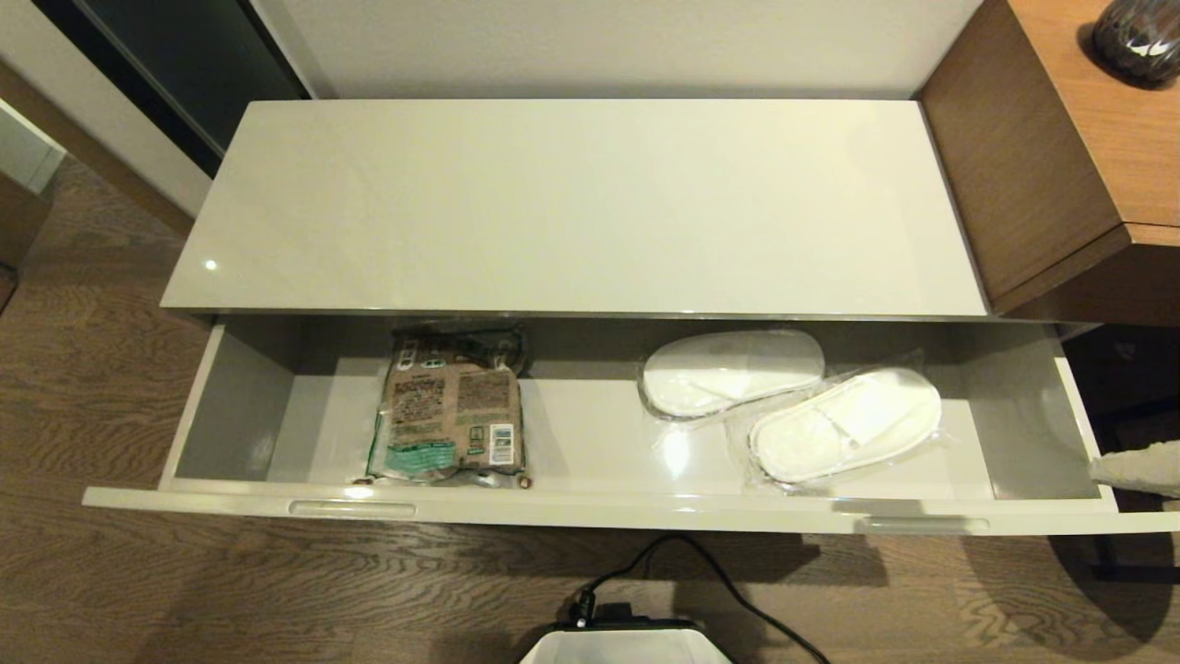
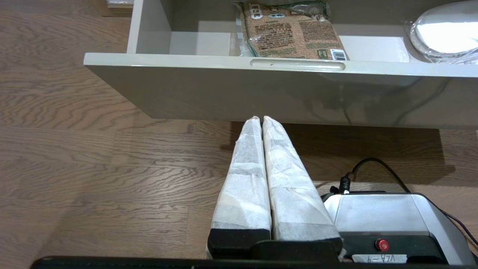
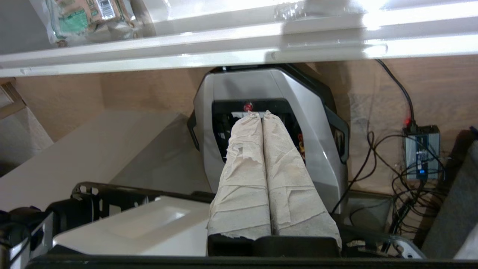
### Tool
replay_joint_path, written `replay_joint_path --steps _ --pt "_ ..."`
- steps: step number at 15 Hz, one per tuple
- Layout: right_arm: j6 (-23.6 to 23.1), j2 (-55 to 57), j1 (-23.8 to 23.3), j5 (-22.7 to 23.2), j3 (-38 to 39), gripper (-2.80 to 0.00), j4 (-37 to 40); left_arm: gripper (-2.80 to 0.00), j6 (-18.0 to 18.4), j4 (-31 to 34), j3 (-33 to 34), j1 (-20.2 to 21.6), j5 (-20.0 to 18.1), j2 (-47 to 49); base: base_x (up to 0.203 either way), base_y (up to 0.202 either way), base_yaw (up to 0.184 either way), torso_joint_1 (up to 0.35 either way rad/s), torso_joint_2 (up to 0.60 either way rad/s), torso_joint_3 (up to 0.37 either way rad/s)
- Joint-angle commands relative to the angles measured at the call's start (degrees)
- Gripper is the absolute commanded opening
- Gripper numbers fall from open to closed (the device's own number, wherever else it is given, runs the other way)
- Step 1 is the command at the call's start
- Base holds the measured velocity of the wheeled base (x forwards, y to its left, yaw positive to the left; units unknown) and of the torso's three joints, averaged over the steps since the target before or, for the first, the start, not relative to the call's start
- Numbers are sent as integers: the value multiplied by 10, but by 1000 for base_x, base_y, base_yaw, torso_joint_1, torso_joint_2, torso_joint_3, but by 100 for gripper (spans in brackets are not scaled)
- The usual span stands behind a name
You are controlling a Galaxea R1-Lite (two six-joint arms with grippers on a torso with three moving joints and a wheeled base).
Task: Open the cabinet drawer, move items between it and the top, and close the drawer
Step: Take out the tissue from the drawer
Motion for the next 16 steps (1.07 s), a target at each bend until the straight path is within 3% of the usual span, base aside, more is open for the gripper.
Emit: replay_joint_path --steps 1,6,16 --pt "2 -34 -1 -2 20 -280 10 -280 0 0 0 0 0 0 0 0 0 0 0 0" --pt "7 -66 1 2 -15 -280 83 -280 1 0 0 0 0 0 0 0 0 0 0 0" --pt "32 -32 1 1 -47 -280 82 -280 1 0 0 0 0 0 0 0 0 0 0 0"
